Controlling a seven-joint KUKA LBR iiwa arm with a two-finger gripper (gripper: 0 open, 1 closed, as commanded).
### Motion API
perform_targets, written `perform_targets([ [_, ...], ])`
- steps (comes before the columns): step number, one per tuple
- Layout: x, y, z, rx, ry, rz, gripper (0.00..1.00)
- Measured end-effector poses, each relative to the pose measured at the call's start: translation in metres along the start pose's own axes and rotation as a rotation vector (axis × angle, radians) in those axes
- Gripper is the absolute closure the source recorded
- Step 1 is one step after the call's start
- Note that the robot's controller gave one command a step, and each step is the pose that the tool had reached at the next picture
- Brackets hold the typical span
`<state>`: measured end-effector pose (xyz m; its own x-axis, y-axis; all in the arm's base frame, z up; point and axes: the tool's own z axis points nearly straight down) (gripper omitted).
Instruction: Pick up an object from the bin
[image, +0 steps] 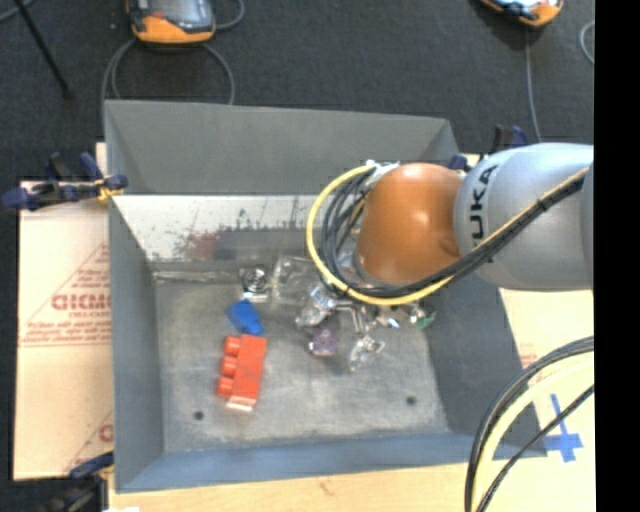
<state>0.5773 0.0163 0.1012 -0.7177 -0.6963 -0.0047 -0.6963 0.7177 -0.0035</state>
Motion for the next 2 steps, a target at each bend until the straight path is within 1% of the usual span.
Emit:
perform_targets([
  [1,0.002,-0.012,0.001,-0.001,0.001,-0.303,0.00],
  [2,-0.015,-0.034,0.024,0.001,0.000,-0.520,0.00],
])
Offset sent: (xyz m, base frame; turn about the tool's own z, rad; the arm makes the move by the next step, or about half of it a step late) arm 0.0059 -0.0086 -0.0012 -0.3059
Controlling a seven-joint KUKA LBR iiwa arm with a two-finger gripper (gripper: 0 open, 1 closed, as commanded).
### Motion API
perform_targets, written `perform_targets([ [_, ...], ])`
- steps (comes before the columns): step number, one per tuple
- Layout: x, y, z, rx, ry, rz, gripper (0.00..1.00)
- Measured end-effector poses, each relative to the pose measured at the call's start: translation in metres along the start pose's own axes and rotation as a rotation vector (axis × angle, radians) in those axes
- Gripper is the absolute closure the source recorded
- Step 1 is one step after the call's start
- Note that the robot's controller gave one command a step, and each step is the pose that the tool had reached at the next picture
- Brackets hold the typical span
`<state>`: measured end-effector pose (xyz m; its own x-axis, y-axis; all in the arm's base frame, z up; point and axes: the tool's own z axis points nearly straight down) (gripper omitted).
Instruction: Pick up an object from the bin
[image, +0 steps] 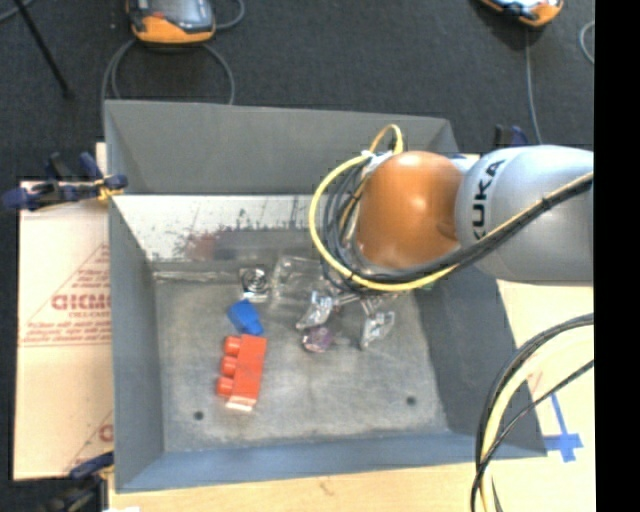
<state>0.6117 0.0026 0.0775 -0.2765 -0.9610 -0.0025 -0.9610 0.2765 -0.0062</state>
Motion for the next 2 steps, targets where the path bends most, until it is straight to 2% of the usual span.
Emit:
perform_targets([
  [1,-0.0008,-0.0026,-0.0030,0.002,-0.004,0.008,0.00],
  [2,0.0009,-0.0039,-0.0051,0.002,0.000,0.010,1.00],
])
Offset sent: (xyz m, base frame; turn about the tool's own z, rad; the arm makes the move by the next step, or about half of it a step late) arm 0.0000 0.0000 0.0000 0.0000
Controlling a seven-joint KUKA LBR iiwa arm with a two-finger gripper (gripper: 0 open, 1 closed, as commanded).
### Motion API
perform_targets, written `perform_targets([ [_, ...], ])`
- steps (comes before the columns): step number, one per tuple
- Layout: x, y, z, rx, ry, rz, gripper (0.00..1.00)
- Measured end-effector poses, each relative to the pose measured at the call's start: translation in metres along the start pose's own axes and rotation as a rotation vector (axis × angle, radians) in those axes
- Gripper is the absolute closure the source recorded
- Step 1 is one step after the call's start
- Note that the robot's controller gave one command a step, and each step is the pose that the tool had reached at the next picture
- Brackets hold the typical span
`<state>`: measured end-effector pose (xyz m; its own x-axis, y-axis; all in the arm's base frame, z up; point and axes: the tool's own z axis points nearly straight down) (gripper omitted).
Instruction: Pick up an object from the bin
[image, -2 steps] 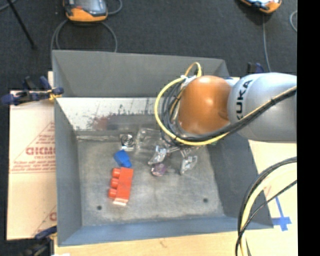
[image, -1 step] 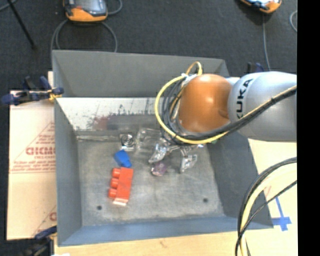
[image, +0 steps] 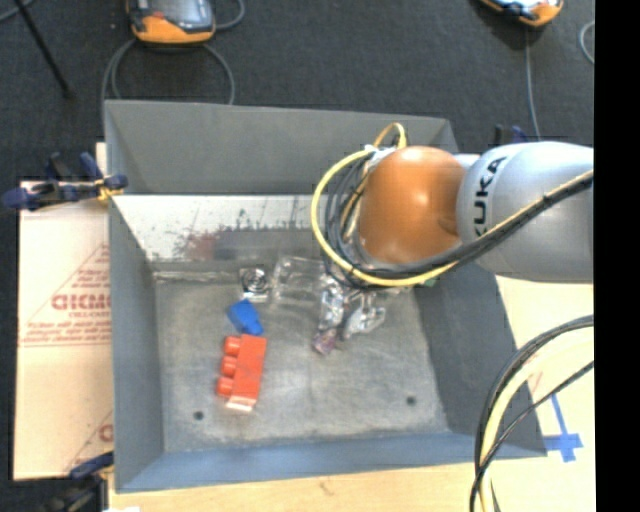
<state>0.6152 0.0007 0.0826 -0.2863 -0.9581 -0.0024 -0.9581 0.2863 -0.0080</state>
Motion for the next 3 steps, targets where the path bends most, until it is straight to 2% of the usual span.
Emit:
perform_targets([
  [1,0.000,-0.002,-0.009,-0.002,-0.001,0.011,1.00],
  [2,0.000,-0.006,-0.094,0.003,-0.001,0.018,1.00],
  [3,0.000,-0.007,-0.102,-0.003,-0.001,0.026,1.00],
])
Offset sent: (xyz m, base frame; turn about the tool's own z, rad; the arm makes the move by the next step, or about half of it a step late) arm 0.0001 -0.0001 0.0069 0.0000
